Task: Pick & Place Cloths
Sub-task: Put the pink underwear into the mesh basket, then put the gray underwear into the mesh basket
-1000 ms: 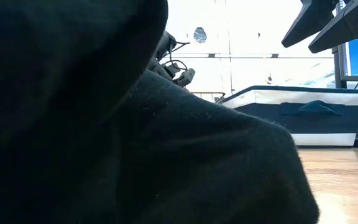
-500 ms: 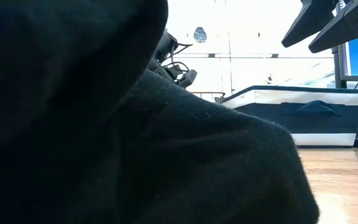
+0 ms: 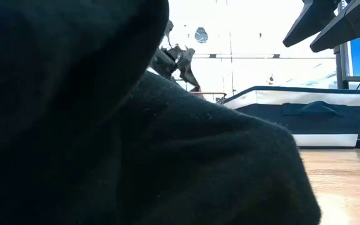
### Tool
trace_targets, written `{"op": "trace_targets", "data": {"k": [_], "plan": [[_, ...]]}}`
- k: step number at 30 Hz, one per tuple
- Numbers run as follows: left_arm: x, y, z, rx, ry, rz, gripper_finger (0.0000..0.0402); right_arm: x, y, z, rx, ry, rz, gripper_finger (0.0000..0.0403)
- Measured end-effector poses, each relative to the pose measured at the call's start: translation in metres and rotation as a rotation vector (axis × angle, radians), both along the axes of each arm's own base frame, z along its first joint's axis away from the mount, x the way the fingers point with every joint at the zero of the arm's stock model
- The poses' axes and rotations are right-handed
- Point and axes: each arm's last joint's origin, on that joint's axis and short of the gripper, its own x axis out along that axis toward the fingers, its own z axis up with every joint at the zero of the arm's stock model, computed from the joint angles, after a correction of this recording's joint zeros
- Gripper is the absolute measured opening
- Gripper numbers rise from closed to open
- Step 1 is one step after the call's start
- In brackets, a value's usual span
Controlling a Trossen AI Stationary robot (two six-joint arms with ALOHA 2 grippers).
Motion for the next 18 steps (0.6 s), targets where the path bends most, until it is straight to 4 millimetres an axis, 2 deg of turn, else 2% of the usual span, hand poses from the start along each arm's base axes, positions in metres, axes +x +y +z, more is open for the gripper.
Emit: {"op": "trace_targets", "data": {"k": [11, 18], "plan": [[-0.031, -0.016, 0.053, 0.072, -0.015, -0.026, 0.0269, 0.0, 0.0, 0.0, 0.002, -0.004, 0.003, 0.0238], [-0.047, -0.053, 0.077, 0.092, 0.035, -0.128, 0.0269, 0.0, 0.0, 0.0, -0.001, -0.003, 0.005, 0.0238]]}}
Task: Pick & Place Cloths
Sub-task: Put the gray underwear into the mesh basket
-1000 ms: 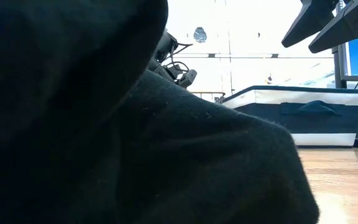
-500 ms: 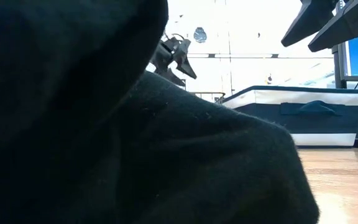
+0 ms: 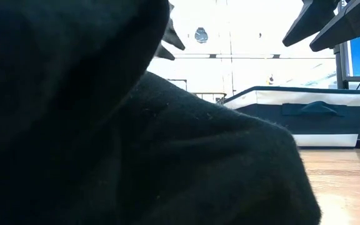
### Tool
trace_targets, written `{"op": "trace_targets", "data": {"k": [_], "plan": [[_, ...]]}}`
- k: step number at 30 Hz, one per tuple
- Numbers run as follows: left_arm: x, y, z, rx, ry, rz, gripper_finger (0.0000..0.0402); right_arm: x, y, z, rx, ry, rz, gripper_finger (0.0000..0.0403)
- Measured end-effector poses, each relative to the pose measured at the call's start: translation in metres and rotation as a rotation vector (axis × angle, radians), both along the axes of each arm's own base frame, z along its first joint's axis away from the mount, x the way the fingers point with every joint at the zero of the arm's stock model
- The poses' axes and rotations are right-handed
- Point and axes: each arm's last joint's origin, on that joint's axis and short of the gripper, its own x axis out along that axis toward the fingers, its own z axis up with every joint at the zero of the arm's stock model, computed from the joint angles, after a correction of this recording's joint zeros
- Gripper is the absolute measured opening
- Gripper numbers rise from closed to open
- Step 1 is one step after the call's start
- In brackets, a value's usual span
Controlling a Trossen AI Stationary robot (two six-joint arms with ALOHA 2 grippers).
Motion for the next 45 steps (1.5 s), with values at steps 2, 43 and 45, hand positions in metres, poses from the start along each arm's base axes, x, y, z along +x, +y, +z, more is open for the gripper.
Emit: {"op": "trace_targets", "data": {"k": [2, 43, 45], "plan": [[-0.003, -0.014, 0.004, -0.007, 0.022, -0.035, 0.0269, 0.0, 0.0, 0.0, 0.0, 0.0, 0.0, 0.0238], [-0.067, -0.226, -0.024, -0.507, 0.569, -0.163, 0.0269, 0.003, 0.001, 0.002, -0.015, -0.016, 0.028, 0.0238], [-0.072, -0.231, -0.025, -0.537, 0.591, -0.124, 0.0269, 0.004, 0.0, 0.002, -0.023, -0.019, 0.035, 0.0238]]}}
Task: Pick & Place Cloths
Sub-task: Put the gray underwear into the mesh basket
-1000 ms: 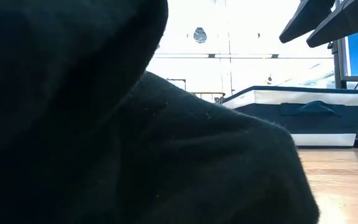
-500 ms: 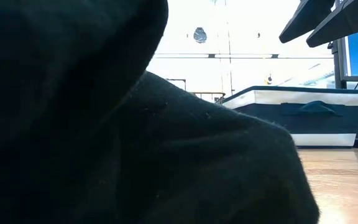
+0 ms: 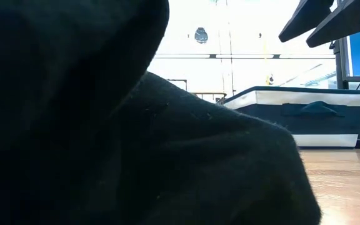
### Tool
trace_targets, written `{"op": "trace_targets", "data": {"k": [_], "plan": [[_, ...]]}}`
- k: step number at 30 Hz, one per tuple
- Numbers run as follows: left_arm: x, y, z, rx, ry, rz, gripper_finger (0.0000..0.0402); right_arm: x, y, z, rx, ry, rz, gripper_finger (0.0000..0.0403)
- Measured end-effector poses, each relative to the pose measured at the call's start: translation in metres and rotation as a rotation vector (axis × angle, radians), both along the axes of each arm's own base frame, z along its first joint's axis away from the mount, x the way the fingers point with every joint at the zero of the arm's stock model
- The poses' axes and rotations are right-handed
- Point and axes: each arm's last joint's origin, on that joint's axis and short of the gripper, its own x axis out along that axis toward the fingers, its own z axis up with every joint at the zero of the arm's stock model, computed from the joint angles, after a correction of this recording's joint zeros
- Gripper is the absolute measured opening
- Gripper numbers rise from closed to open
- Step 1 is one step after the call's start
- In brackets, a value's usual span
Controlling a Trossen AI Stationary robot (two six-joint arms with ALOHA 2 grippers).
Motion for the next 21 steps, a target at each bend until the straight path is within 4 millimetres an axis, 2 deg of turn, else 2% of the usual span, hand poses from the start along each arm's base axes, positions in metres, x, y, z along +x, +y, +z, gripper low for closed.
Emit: {"op": "trace_targets", "data": {"k": [12, 21], "plan": [[-0.043, -0.03, -0.008, 0.001, 0.26, 0.211, 0.0269, 0.013, -0.008, 0.004, 0.0, -0.039, -0.012, 0.0238], [-0.072, -0.061, -0.013, -0.07, 0.333, 0.347, 0.0269, 0.014, -0.01, 0.004, -0.013, -0.034, -0.009, 0.0238]]}}
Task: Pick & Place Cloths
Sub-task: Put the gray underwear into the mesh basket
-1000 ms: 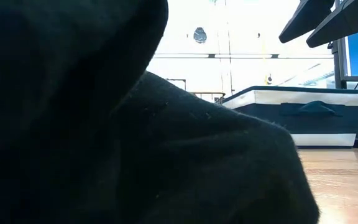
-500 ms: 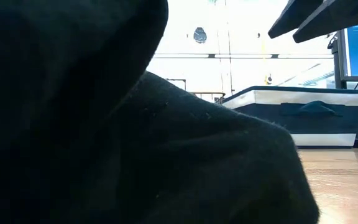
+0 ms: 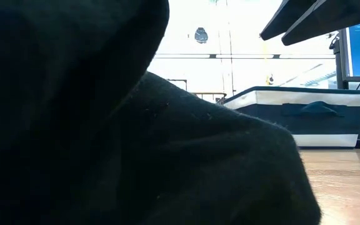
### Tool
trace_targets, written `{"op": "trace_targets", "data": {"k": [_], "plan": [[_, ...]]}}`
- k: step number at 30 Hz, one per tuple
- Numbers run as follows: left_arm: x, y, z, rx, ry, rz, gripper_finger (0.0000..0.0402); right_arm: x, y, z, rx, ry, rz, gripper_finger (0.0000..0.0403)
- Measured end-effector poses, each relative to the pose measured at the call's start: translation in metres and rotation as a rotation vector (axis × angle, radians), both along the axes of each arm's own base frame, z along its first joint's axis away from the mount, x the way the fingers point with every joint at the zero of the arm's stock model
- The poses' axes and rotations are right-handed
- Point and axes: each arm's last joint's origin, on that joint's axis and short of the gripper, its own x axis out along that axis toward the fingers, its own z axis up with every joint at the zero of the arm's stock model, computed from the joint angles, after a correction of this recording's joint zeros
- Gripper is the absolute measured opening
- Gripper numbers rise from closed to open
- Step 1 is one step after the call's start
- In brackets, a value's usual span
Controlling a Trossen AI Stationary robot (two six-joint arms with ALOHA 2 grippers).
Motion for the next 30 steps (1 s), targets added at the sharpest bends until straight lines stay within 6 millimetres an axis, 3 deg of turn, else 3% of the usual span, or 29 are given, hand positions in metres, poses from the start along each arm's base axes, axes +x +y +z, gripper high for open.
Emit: {"op": "trace_targets", "data": {"k": [5, 15, 30], "plan": [[-0.014, -0.02, -0.005, -0.014, 0.027, 0.037, 0.0269, 0.0, 0.0, 0.0, 0.004, -0.005, 0.001, 0.0238], [-0.023, -0.052, -0.04, 0.096, 0.109, -0.052, 0.0269, 0.005, 0.004, 0.005, -0.002, -0.051, 0.041, 0.0238], [-0.025, -0.074, -0.08, 0.221, 0.183, -0.121, 0.0269, 0.006, 0.005, 0.007, 0.016, -0.075, 0.042, 0.0238]]}}
